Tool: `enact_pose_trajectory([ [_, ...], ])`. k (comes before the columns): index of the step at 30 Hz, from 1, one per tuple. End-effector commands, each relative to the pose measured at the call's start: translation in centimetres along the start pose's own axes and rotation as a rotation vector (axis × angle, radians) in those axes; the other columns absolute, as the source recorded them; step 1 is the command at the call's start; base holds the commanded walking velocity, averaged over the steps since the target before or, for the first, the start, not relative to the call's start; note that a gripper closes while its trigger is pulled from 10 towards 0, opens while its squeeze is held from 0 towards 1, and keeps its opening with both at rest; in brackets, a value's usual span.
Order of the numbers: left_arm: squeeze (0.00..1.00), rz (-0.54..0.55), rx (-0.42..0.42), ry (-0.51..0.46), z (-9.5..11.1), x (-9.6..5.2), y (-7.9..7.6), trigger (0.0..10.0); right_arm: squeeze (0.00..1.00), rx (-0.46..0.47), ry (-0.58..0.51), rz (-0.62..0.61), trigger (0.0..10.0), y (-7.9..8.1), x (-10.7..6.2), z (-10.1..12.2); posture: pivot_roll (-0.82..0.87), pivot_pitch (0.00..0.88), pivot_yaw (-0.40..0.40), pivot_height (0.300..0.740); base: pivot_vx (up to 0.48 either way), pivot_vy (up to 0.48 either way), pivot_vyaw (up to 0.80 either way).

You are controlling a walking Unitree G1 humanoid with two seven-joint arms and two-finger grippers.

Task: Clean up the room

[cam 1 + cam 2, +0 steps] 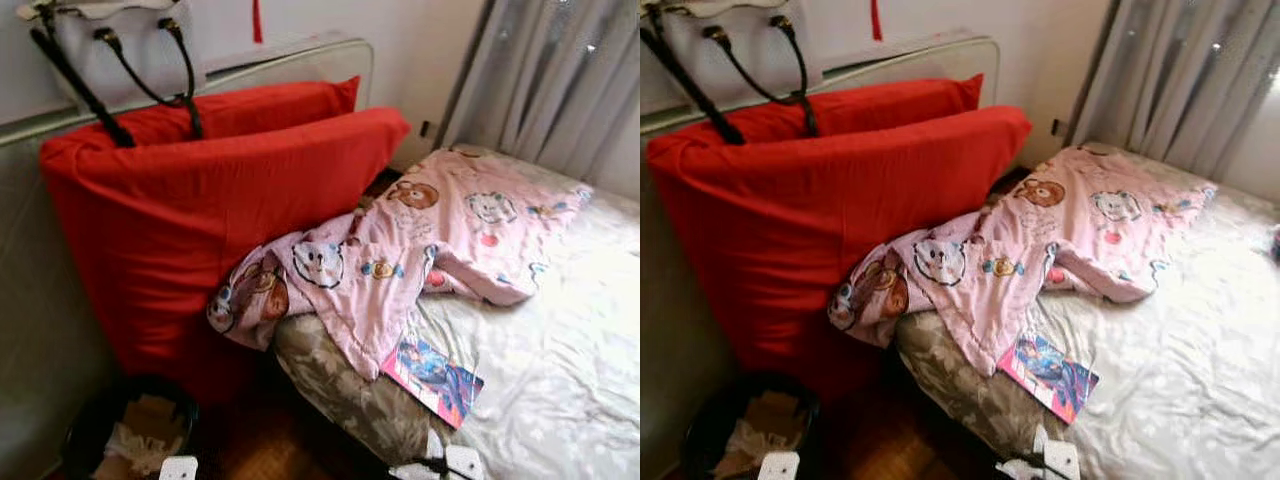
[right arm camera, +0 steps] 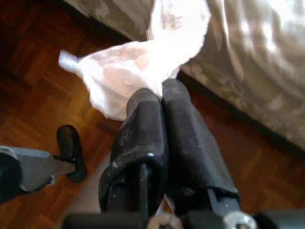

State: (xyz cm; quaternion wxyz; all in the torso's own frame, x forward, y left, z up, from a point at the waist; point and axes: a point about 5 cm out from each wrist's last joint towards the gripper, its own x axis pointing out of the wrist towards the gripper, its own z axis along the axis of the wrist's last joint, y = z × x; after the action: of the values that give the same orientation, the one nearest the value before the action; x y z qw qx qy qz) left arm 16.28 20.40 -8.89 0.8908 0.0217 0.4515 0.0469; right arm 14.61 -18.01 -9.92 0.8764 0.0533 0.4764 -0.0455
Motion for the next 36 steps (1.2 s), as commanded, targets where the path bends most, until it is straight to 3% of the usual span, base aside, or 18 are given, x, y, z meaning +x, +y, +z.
enact_pose_trajectory([
  [1,0.00,0.011,0.008,0.039,-1.01,-0.25,0.64,10.0,0.00,-0.005,-0.007,0.014,10.0,0.60,0.14,0.37,0.01,0.000,-0.039,0.740,0.000,0.431,0.00],
  [31,0.00,0.022,-0.002,0.022,-0.34,-0.11,1.04,10.0,0.00,-0.022,-0.022,0.024,10.0,0.98,0.28,0.98,0.02,0.000,-0.038,0.740,0.000,0.423,0.00],
  [36,0.00,0.022,-0.001,0.018,-0.27,-0.10,1.07,10.0,0.00,-0.034,-0.023,0.030,10.0,1.04,0.30,1.06,0.03,0.000,-0.040,0.740,0.000,0.070,0.00],
])
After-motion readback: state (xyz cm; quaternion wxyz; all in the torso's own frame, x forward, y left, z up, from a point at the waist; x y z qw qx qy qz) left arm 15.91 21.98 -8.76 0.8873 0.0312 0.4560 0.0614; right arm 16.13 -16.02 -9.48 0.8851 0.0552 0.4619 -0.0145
